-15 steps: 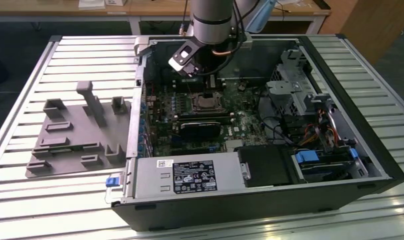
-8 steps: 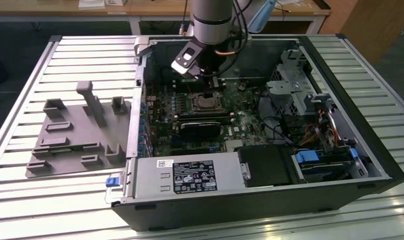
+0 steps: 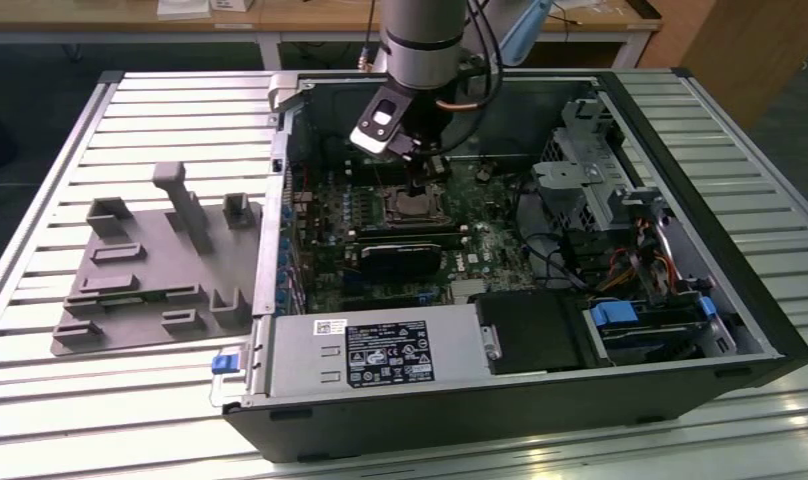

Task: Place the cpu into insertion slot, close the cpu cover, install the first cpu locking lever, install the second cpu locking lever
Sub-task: 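Close the cpu cover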

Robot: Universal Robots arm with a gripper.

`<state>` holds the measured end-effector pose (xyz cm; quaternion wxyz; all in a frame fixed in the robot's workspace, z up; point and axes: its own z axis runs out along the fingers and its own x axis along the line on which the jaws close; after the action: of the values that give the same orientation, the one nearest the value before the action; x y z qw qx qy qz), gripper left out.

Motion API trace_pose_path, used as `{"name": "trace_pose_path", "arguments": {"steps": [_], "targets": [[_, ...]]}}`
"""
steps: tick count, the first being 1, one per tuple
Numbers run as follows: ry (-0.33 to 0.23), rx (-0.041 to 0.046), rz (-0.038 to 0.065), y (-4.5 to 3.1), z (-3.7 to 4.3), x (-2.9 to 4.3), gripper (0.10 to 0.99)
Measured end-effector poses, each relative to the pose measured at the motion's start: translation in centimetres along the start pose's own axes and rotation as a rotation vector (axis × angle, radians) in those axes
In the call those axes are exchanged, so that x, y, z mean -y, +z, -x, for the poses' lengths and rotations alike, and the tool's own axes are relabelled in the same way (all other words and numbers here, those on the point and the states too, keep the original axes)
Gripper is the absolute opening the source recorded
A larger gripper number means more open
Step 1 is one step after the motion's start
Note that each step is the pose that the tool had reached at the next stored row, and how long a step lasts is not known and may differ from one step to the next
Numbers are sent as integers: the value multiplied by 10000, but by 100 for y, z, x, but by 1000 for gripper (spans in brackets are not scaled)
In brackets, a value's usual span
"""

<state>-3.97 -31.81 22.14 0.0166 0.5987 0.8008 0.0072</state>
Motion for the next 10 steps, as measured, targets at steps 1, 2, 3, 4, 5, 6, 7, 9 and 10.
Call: {"name": "trace_pose_path", "arguments": {"steps": [1,2,3,4,5,6,7,9,10], "targets": [[-179,-6,4,1,0,0,102],[-359,-11,7,1,0,0,102],[-555,-18,11,2,0,0,102],[-735,-23,14,2,0,0,102],[-915,-29,16,3,0,0,102],[-1094,-34,20,3,0,0,102],[-1275,-39,23,4,0,0,102],[-1631,-49,29,5,0,0,102],[-1802,-53,31,5,0,0,102]]}}
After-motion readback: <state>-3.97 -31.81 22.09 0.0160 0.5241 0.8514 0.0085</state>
